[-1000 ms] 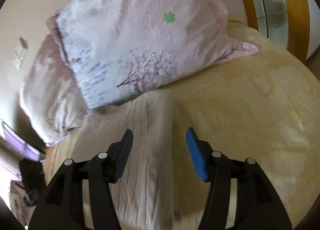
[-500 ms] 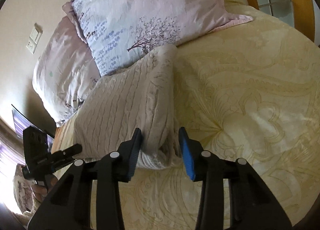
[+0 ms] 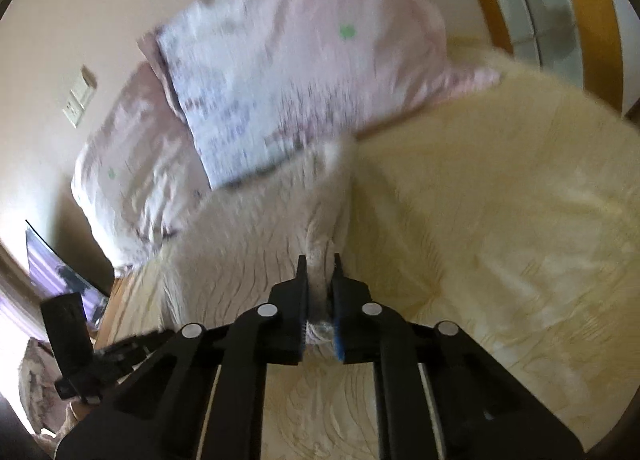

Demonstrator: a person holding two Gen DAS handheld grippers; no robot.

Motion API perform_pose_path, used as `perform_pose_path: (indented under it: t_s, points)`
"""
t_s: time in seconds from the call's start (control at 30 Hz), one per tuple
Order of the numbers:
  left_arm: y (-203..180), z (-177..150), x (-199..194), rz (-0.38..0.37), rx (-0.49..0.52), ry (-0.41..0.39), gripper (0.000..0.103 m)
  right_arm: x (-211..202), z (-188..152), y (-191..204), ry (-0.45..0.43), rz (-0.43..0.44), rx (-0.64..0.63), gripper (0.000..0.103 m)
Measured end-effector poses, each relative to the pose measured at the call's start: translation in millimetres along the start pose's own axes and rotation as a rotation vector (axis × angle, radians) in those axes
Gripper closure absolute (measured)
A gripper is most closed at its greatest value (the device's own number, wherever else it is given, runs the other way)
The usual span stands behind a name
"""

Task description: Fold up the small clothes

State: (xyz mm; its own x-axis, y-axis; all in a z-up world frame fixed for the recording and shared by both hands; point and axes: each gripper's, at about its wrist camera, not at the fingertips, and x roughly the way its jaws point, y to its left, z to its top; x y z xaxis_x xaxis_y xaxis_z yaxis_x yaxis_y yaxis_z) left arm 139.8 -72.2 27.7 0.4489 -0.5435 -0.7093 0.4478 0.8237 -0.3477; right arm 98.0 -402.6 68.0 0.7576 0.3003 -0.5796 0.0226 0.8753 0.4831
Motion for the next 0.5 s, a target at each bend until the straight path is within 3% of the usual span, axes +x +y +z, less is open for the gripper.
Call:
perform_pose_path:
  t_s: [0.1,0.23,0.5]
  points:
    - [-1,-1,-3,-0.014,-0.006,-0.005,0.074,-5,-3,5,-0.002,-0.066,-0.043,0.094]
    - [-2,-4,-1,-0.035,-0.011,0.018,0.075,12,-21,-13,0.083,-0.148,-0.019,0.094]
    - [-1,-11,0,-0.074,-0.05,0.038,0.072,26,-31,-33,0.159,-0.13,0.072,0.093]
